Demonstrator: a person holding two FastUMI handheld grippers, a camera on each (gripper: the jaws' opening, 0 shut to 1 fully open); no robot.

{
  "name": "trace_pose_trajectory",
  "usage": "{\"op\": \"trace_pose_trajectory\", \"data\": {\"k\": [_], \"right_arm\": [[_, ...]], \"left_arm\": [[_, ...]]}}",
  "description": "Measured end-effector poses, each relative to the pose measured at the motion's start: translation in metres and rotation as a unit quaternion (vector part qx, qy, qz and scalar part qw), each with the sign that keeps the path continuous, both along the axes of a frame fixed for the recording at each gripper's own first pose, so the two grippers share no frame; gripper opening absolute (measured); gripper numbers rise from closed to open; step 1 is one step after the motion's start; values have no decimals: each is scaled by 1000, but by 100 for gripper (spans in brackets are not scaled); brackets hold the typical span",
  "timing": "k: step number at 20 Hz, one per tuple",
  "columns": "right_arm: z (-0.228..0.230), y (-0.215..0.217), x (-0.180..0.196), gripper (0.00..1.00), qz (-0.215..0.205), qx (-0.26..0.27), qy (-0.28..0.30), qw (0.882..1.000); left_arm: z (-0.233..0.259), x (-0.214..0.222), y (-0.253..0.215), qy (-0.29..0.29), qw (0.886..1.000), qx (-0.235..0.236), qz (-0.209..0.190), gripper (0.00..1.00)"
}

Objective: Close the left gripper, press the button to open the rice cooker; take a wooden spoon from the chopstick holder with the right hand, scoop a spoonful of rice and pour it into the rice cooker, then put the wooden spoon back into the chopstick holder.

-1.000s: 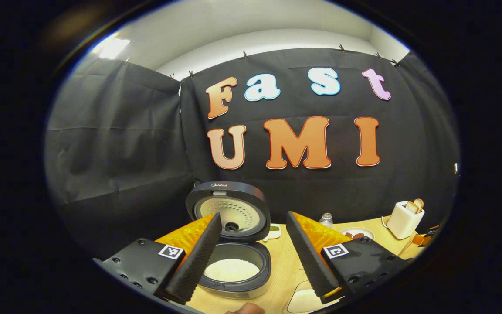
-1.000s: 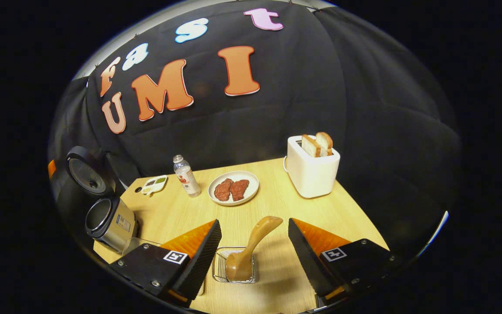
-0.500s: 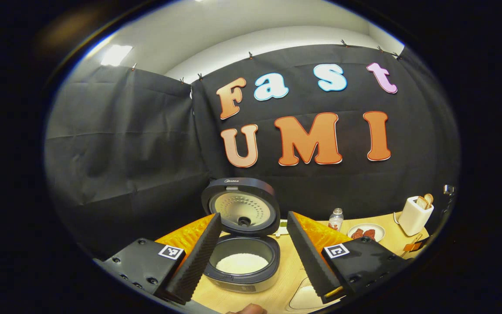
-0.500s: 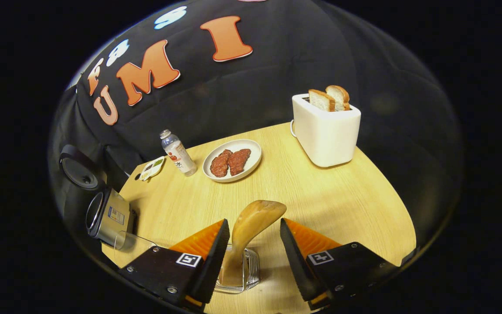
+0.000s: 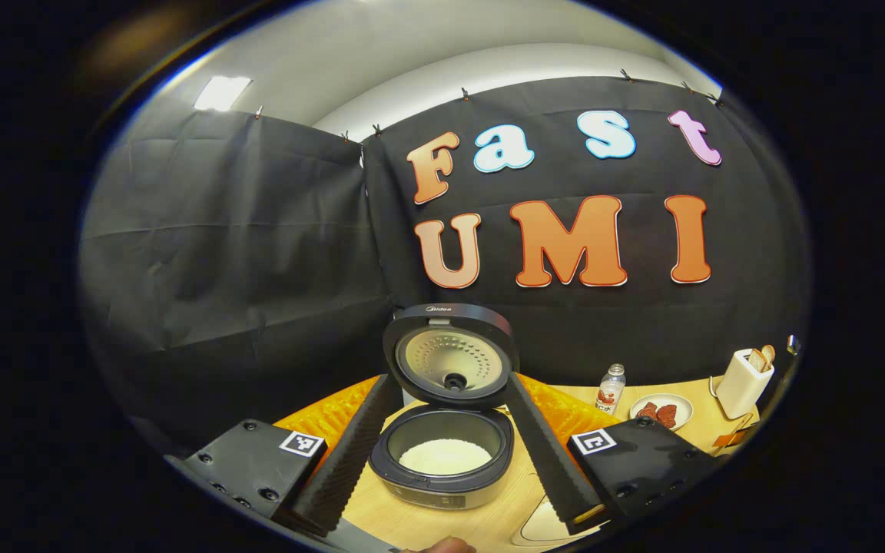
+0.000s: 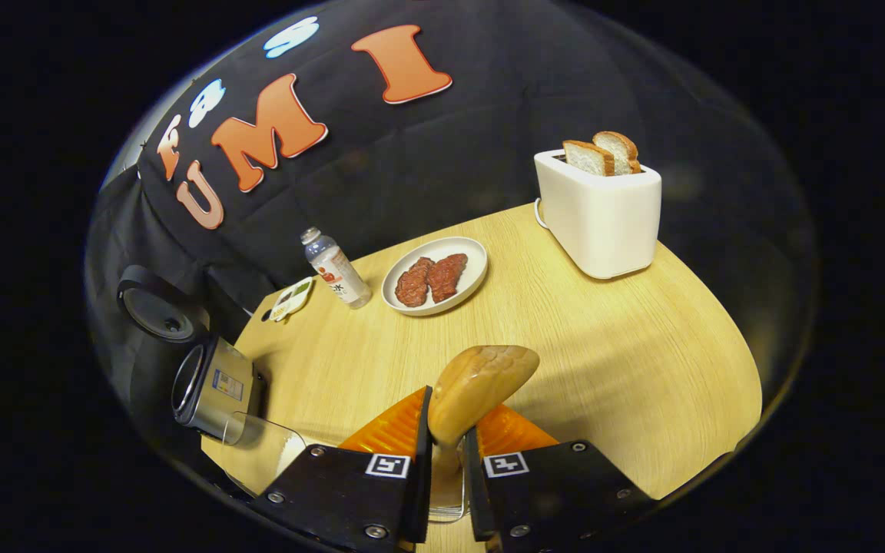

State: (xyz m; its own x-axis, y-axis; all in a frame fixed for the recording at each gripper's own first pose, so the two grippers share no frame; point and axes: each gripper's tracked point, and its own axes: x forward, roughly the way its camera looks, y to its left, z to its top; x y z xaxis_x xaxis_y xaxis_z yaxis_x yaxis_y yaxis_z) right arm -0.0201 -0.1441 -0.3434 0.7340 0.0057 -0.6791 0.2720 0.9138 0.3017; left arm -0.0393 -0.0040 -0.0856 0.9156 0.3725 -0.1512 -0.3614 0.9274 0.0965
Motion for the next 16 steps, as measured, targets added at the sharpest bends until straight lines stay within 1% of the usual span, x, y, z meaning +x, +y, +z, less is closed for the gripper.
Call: {"op": "trace_pose_trajectory", "data": {"k": [3,5,6,7,8,10,11,16], "right_arm": [[8,7,-11,19,-1,-8,-31,999],[10,11,-19,19,-4,-10,-44,999],[11,11,-21,19,-7,-12,-46,999],[10,11,-24,19,-12,-15,-42,999],[10,9,-25,17,-23,-14,-38,999],[6,10,-30,14,-44,-2,-6,999],[10,10,-28,15,-52,-3,-9,999],[50,10,-17,11,-56,-37,-48,997]], "left_arm": [[-6,5,3,4,1000,-2,-6,100],[-5,10,4,3,1000,-8,-14,96],[-5,13,3,0,1000,-9,-17,98],[-6,13,4,-1,1000,-9,-21,99],[-6,13,4,-1,1000,-9,-25,100],[-5,19,6,1,999,-8,-33,99],[-6,17,8,0,999,-9,-35,97],[-2,12,32,-9,999,-6,-35,100]]}}
